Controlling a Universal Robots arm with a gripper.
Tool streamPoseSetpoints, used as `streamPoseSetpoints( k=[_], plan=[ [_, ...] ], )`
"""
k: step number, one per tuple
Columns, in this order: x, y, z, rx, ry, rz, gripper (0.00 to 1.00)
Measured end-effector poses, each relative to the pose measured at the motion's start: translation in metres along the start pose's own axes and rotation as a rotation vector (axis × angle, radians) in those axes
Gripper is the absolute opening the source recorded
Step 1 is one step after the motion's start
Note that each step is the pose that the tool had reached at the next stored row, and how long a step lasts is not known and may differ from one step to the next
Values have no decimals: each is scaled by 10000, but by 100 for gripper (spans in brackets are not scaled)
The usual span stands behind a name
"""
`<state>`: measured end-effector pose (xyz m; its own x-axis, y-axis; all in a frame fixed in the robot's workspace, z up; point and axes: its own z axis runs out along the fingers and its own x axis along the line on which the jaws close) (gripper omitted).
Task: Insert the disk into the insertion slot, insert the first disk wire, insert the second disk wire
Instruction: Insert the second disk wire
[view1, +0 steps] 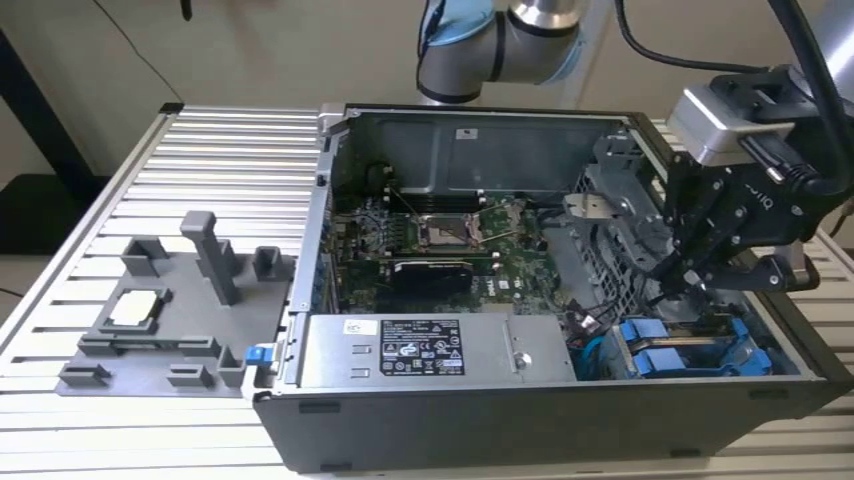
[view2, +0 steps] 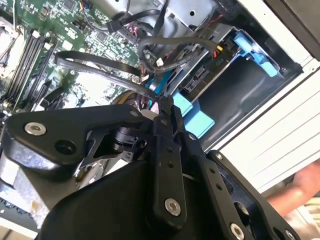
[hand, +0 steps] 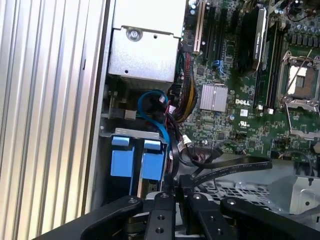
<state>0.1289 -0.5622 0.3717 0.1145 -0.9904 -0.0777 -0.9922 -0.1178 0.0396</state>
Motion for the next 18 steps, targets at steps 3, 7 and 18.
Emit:
streamPoseSetpoints(
  k=[3, 7, 18],
  plan=[
    [41, -25, 15, 1, -1, 10, 16],
    [91, -52, 32, 1, 0, 15, 16],
    [98, -59, 73, 179, 21, 1, 16]
  ],
)
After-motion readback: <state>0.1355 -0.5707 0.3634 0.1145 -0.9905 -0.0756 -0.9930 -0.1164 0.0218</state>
